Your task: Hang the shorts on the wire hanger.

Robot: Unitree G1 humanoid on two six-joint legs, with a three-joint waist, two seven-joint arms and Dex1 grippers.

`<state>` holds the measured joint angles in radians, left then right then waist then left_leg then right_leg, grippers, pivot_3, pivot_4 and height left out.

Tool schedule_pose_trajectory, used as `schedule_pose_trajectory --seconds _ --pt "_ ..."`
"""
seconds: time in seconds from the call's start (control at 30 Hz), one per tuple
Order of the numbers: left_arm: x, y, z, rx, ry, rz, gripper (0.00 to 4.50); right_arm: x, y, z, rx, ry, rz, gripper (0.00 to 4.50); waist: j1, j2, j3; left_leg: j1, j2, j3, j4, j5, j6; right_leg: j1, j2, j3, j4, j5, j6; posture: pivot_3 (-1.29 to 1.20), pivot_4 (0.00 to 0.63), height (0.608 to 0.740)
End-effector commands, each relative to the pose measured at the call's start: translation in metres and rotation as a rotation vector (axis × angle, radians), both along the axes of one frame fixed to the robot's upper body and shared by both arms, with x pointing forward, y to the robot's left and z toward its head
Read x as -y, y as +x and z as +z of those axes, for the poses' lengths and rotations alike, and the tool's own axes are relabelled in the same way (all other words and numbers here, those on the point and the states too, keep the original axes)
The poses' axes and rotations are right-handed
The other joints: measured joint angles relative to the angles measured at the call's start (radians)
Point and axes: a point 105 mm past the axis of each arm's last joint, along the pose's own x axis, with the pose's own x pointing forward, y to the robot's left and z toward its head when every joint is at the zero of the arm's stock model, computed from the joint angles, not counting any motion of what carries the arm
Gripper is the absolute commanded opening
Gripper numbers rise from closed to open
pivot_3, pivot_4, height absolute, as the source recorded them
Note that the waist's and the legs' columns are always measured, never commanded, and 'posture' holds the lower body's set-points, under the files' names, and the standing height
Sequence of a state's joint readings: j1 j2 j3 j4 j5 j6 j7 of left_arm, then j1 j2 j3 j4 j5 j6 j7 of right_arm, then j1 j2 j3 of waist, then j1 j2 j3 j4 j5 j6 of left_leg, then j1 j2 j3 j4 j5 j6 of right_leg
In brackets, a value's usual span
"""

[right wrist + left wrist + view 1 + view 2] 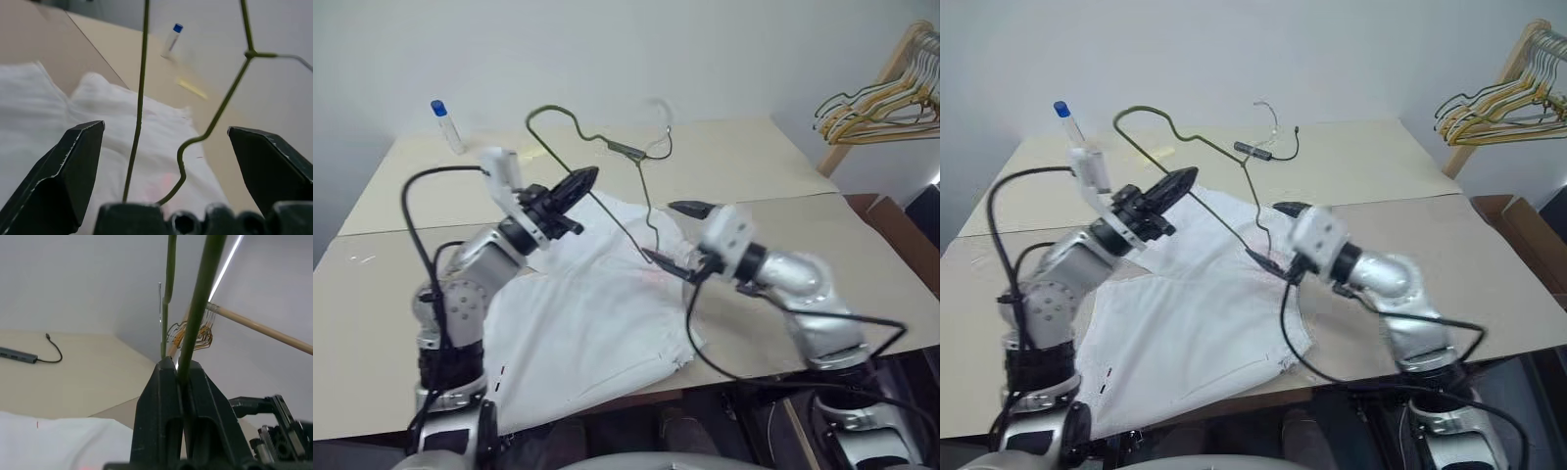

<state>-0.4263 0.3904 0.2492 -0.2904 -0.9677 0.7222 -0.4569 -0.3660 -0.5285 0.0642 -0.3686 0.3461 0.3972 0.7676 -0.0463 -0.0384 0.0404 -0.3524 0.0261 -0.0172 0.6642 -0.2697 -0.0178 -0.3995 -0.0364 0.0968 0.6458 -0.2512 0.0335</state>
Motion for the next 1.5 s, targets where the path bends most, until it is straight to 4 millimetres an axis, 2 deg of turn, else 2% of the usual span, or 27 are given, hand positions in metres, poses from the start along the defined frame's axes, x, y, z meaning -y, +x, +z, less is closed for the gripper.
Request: schedule_pose_trajectory --seconds 0.03,0.13,0.23,0.3,0.37,0.6,0.87,0.97,1.33,1.5 --pt "-0.021 -0.03 0.034 0.168 -0.051 -0.18 0.0 0.014 -0.016 0.016 -0.208 0.035 0.157 4.48 -0.002 0.0 0.0 -0.001 0.0 0.0 0.0 0.0 0.0 -0.001 0.0 0.0 0.0 0.0 0.0 -0.03 0.0 0.74" --pt "-0.035 -0.047 0.046 0.24 -0.057 -0.31 0.0 0.021 -0.029 0.007 -0.427 0.009 0.283 4.48 -0.009 0.001 0.001 -0.001 0.001 0.0 0.0 0.0 0.0 -0.002 0.0 -0.001 0.0 -0.001 0.0 -0.03 0.0 0.74" --pt "-0.043 -0.062 0.056 0.32 -0.093 -0.43 0.0 0.02 -0.041 0.01 -0.629 0.105 0.478 4.48 -0.021 0.001 0.001 0.0 0.002 0.001 0.0 0.0 0.001 0.0 0.001 -0.001 -0.001 -0.004 0.006 -0.04 0.0 0.74" --pt "-0.044 -0.063 0.056 0.341 -0.088 -0.459 0.0 0.014 -0.039 0.003 -0.704 0.078 0.5 4.48 -0.024 0.001 0.001 0.0 0.002 0.001 0.001 0.0 0.001 0.0 0.001 -0.001 -0.001 -0.004 0.006 -0.04 0.0 0.74" --pt "-0.044 -0.062 0.058 0.344 -0.099 -0.48 0.0 0.006 -0.035 -0.006 -0.735 0.03 0.497 4.48 -0.027 0.001 0.001 0.0 0.002 0.001 0.001 0.0 0.001 0.0 0.001 -0.001 -0.001 -0.004 0.006 -0.04 0.0 0.74" --pt "-0.037 -0.06 0.053 0.348 -0.107 -0.499 0.0 -0.025 -0.023 -0.002 -0.782 0.034 0.539 4.48 -0.029 0.001 0.001 -0.004 0.005 0.001 0.001 -0.001 0.001 -0.004 0.004 0.0 0.0 -0.002 0.003 -0.04 0.0 0.74" --pt "-0.034 -0.06 0.05 0.346 -0.108 -0.498 0.0 -0.034 -0.023 0.002 -0.798 0.034 0.581 4.48 -0.026 0.001 0.001 -0.004 0.005 0.001 0.001 -0.001 0.001 -0.004 0.004 -0.001 0.0 -0.001 0.002 -0.03 0.0 0.74" --pt "-0.034 -0.06 0.049 0.344 -0.101 -0.495 0.0 -0.035 -0.023 0.002 -0.803 0.035 0.586 3.86 -0.027 0.001 0.001 -0.004 0.005 0.001 0.001 -0.001 0.001 -0.004 0.004 -0.001 0.0 -0.001 0.002 -0.03 0.0 0.74" --pt "-0.035 -0.055 0.04 0.326 -0.134 -0.474 0.0 -0.039 -0.018 -0.005 -0.797 0.017 0.563 0.05 -0.025 0.002 0.001 -0.004 0.005 0.001 0.001 -0.001 0.001 -0.004 0.004 -0.001 0.0 -0.001 0.002 -0.02 0.0 0.74" --pt "-0.03 -0.05 0.032 0.324 -0.117 -0.442 0.0 -0.042 -0.018 -0.009 -0.778 0.006 0.557 0.02 -0.025 0.002 0.001 -0.004 0.006 0.001 0.002 -0.001 0.001 -0.004 0.005 0.0 0.0 -0.001 0.002 -0.03 0.0 0.74"
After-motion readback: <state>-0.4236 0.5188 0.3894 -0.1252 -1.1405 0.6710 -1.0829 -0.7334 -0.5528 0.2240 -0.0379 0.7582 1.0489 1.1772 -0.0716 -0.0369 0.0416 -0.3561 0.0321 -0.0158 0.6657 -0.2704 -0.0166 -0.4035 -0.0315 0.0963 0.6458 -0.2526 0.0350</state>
